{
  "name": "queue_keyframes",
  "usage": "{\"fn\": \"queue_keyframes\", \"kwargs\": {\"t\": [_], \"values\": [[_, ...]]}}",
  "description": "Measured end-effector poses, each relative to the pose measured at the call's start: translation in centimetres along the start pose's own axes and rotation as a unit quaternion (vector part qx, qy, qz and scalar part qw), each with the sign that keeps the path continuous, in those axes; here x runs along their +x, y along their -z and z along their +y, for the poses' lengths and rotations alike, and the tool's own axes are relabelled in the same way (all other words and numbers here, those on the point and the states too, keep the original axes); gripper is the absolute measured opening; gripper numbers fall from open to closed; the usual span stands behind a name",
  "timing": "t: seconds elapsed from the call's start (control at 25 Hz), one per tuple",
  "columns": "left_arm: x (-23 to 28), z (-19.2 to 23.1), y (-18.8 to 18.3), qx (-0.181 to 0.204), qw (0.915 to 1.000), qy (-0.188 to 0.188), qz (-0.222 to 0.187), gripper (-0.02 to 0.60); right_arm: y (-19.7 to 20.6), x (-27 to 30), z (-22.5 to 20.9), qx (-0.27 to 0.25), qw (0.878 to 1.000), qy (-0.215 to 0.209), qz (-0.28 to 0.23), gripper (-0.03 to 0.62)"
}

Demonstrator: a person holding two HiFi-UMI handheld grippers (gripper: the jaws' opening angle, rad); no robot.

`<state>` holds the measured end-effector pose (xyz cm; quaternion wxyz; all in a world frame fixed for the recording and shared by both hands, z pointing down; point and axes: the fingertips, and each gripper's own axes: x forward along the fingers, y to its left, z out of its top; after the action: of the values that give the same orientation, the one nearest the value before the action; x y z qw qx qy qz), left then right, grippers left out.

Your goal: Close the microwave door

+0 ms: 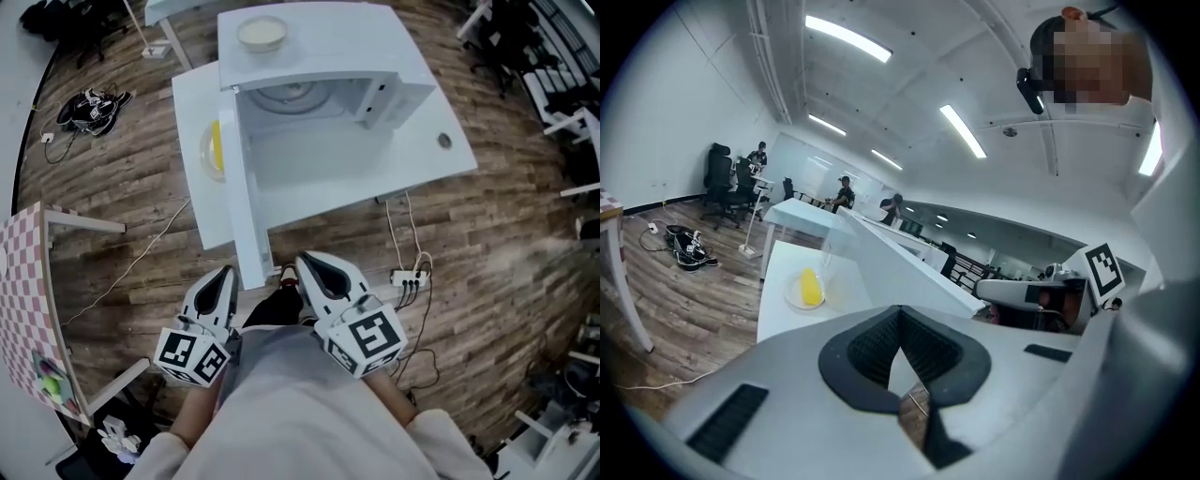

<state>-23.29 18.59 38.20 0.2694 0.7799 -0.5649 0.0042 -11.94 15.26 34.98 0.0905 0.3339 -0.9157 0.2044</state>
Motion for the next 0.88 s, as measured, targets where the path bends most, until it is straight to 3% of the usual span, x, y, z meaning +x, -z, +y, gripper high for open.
{"fn": "queue_keyframes", "kwargs": {"t": [0.36, 0.88], "values": [[0.3, -0.8, -1.8, 0.013, 0.9981, 0.061, 0.003, 0.017, -1.0, 1.8, 0.5, -0.008, 1.0, 0.003, 0.0, 0.023], [1.1, -2.0, -2.3, 0.02, 0.9935, 0.112, 0.004, 0.017, -1.7, 2.3, -1.2, -0.002, 1.0, 0.024, -0.005, 0.023]]}}
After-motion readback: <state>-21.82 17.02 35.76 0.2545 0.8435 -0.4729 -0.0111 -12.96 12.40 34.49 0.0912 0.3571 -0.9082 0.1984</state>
